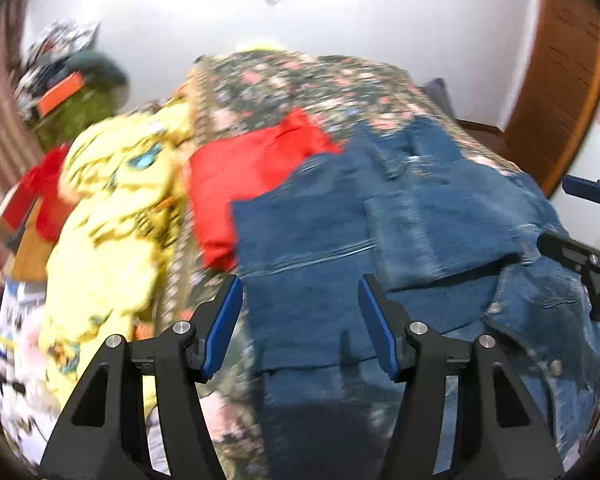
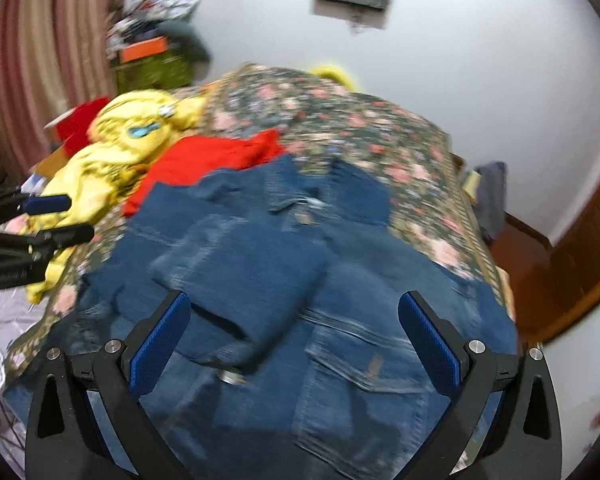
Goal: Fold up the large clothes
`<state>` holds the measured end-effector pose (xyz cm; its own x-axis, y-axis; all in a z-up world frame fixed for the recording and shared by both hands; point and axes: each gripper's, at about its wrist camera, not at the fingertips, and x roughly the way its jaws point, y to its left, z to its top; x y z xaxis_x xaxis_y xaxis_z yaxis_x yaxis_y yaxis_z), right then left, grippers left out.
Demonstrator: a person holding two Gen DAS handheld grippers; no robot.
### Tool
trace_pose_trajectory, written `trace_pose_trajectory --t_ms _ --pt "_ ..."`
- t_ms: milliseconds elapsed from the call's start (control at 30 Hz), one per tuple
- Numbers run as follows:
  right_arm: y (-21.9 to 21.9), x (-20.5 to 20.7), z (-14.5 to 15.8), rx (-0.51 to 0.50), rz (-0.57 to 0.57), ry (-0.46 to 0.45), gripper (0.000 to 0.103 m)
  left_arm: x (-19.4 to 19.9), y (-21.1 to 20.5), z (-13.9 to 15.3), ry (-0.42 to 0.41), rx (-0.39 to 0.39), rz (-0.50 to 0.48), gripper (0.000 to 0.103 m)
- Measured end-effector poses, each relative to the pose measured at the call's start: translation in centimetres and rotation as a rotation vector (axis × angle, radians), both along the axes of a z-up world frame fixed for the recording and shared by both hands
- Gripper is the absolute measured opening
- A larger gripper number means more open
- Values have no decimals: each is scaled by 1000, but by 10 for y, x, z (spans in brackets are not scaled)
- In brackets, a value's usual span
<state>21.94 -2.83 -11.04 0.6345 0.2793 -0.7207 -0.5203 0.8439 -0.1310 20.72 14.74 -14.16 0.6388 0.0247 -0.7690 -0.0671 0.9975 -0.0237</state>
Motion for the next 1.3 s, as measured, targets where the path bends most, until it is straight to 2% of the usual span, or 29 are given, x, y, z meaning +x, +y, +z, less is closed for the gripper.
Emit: trace_pose_trajectory --t_ms 167,400,533,600,667,700,767,800,867,1000,1067,1167,1300 --pt "49 15 -29 -103 129 73 103 -15 34 -22 49 -38 75 59" --pt "83 31 -71 -209 200 182 101 -32 49 -43 84 -45 103 59" --pt "90 31 -78 -274 232 166 79 -33 49 -51 99 -36 99 59" --pt "92 32 -79 -284 253 152 72 -32 48 -52 104 -37 96 59" --pt "91 31 -77 -287 264 136 57 -31 45 -53 103 -39 92 59" --pt "91 31 -76 -293 268 126 55 -30 44 -53 103 -38 90 59" --pt "88 29 -73 -296 271 100 42 -29 42 -52 100 -32 86 59" --pt "89 28 -72 -298 274 96 41 -28 40 -50 95 -26 83 59" --pt "86 27 -68 -292 280 81 29 -27 37 -47 86 -17 81 59" --pt "81 28 -57 -292 290 63 23 -23 31 -40 72 -9 81 59" --pt "77 29 -48 -275 286 44 17 -22 28 -35 65 -7 80 59" --pt "62 38 -25 -213 247 29 16 -19 23 -27 50 7 77 59" --pt "23 54 11 -85 125 -20 15 -15 14 -15 24 32 71 59"
